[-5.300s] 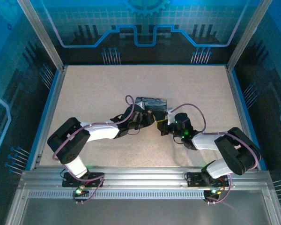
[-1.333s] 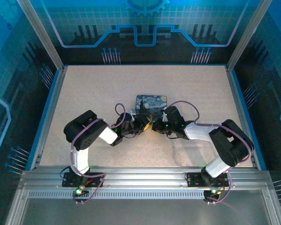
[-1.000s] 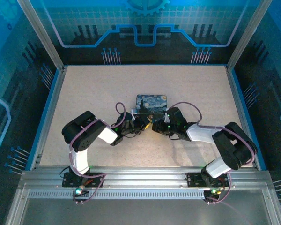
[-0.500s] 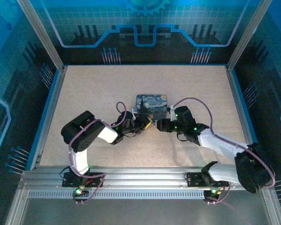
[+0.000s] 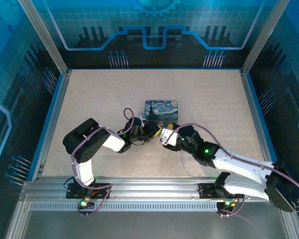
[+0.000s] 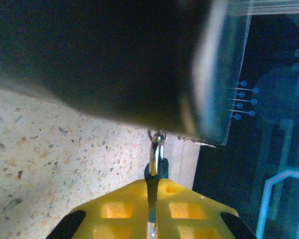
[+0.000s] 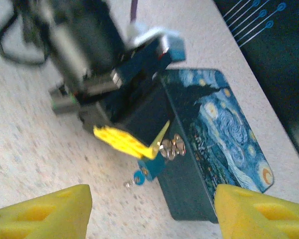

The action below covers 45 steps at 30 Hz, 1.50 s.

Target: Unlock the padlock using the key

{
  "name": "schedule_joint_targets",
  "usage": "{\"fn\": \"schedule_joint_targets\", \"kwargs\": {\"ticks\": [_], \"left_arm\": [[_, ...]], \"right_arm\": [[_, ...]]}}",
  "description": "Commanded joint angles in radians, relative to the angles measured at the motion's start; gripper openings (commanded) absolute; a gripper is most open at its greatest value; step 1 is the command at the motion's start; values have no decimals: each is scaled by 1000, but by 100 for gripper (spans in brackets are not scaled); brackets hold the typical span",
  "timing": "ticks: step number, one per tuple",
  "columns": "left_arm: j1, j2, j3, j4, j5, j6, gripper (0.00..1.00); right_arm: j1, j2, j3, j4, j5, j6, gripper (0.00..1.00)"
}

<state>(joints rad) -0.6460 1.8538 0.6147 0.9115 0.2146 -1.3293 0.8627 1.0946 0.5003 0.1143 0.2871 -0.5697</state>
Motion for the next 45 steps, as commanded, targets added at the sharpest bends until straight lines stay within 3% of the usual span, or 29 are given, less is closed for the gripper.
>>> {"fn": "schedule_joint_targets", "kwargs": {"ticks": [1,10,24,36,42,45], "left_arm": [[-4,-33,23,-6,4,5,10],[-3,-34,31,-17,6,-14,10],[-4,-37,62,-48,12,-18,8],[-4,-37,66,-54,14,-19,8],[-4,-35,66,-50,14,-23,8],[-4,-34,66,-47,14,-24,8]], "right_arm": [[30,93,-14,31,153,-222,67],[0,258,-12,192,76,-255,61],[-102,338,-14,279,-74,-256,44],[-115,399,22,304,-53,-253,31],[-118,416,34,325,-41,-236,30],[-119,428,41,336,-30,-233,20]]}}
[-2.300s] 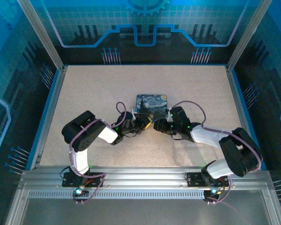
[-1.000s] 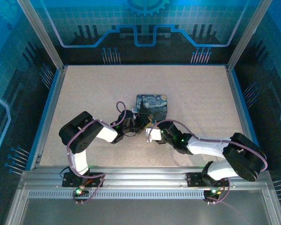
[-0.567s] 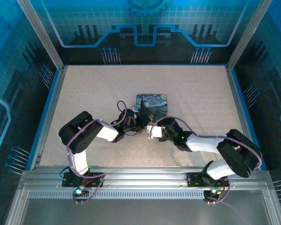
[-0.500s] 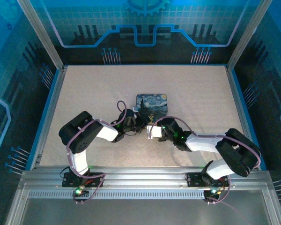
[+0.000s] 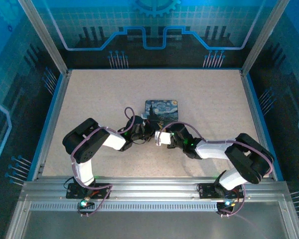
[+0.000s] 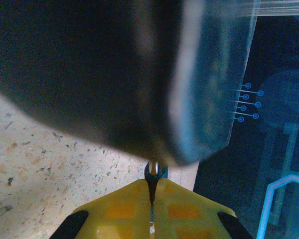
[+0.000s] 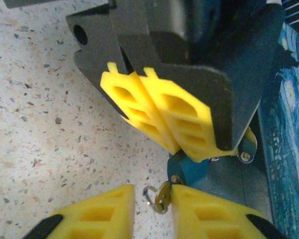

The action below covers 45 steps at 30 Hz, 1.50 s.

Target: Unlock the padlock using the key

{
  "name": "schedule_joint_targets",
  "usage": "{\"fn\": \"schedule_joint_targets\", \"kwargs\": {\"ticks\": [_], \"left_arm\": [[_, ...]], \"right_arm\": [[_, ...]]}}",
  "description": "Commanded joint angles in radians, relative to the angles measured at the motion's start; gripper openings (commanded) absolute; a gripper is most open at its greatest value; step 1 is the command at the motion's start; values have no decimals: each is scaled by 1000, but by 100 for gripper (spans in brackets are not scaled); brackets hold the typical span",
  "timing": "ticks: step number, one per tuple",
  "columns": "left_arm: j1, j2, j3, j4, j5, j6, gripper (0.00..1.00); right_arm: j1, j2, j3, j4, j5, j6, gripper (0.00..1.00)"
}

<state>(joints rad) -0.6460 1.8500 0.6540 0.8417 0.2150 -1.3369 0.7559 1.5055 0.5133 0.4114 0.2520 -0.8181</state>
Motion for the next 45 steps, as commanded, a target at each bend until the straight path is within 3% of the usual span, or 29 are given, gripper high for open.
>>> {"fn": "schedule_joint_targets", "kwargs": {"ticks": [1,9,22,31,37,45], "left_arm": [[-4,-31,27,24,15,-18,8],[-4,-30,26,27,15,-22,8],[-3,-29,29,33,17,-22,8],[-4,-36,18,42,13,-22,9],[-4,-37,11,36,14,-15,16],[24,-149,-32,-80,-3,68,41]], "right_arm": [[-14,19,31,40,9,17,16],[-15,-7,60,17,77,114,0],[9,-38,187,-197,141,416,0],[6,-35,248,-318,87,656,0],[-7,-48,147,-199,25,828,0],[-84,-59,4,20,-130,1033,0]]}}
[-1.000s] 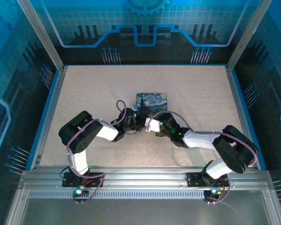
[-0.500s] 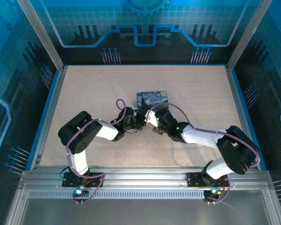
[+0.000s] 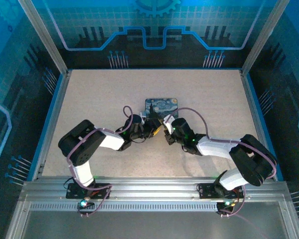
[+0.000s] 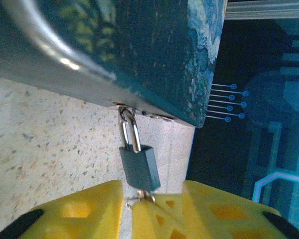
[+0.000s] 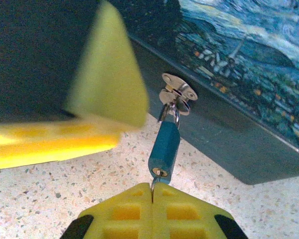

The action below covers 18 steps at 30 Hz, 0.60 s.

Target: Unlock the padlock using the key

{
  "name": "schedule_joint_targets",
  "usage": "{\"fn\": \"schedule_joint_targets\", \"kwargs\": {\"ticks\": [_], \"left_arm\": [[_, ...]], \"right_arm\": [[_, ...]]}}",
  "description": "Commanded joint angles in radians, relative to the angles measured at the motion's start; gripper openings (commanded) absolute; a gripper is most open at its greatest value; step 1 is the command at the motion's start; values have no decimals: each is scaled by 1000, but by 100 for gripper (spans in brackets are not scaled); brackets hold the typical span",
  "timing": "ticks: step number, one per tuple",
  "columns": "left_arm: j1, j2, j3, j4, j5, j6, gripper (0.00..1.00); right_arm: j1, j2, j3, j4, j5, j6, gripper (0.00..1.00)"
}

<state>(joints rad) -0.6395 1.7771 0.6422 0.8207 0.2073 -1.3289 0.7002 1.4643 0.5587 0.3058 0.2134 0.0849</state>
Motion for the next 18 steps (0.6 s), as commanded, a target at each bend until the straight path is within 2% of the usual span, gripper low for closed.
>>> {"fn": "schedule_joint_targets", "kwargs": {"ticks": [1,7,11,13,15,18], "left_arm": [[24,-98,-24,-85,-1,75,43],[77,-234,-32,-261,-9,162,54],[115,-326,-5,-466,-36,270,60],[142,-378,16,-576,-62,339,66],[182,-428,37,-656,-80,414,76],[251,-443,102,-770,-63,520,85]], "right_arm": [[-38,-16,-53,143,-105,153,0],[-92,-1,-121,266,-216,310,0],[-130,26,-141,312,-318,426,0],[-137,35,-147,325,-345,466,0],[-142,40,-151,328,-365,503,0],[-151,49,-152,317,-380,557,0]]}}
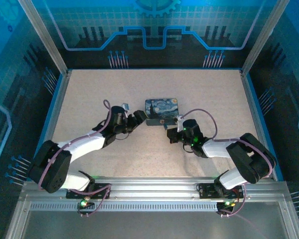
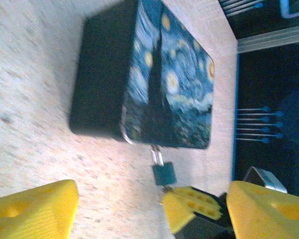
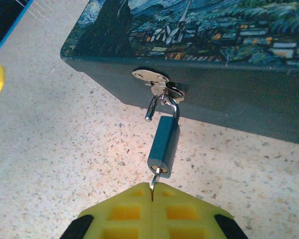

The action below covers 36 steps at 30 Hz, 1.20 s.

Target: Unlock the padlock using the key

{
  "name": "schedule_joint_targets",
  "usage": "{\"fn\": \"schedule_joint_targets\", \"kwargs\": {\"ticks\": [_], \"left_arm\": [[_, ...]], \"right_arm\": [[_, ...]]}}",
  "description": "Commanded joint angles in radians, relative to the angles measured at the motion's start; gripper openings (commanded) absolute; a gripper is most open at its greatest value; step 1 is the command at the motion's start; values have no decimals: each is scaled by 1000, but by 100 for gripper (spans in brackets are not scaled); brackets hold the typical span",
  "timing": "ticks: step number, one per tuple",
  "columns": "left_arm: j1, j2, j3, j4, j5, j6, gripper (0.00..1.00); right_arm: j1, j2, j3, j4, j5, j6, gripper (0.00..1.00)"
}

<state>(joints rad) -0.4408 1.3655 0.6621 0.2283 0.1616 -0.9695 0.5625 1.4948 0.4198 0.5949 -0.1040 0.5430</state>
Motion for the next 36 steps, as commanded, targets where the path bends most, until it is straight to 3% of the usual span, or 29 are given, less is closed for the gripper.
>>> {"fn": "schedule_joint_targets", "kwargs": {"ticks": [1,6,14,18,29,36], "left_arm": [[70,-23,113,-216,-6,199,86],[115,94,293,-327,38,383,91],[119,347,567,-392,138,501,94],[119,462,669,-427,167,522,93],[120,587,738,-466,170,553,89],[121,591,696,-483,138,570,88]], "right_arm": [[-17,25,-13,20,-70,117,0],[-36,90,-3,41,-123,219,0],[-70,107,-7,43,-161,275,1],[-80,99,-24,48,-158,285,15],[-122,1,-55,-15,-164,227,38],[-193,-155,-80,8,-183,193,71]]}}
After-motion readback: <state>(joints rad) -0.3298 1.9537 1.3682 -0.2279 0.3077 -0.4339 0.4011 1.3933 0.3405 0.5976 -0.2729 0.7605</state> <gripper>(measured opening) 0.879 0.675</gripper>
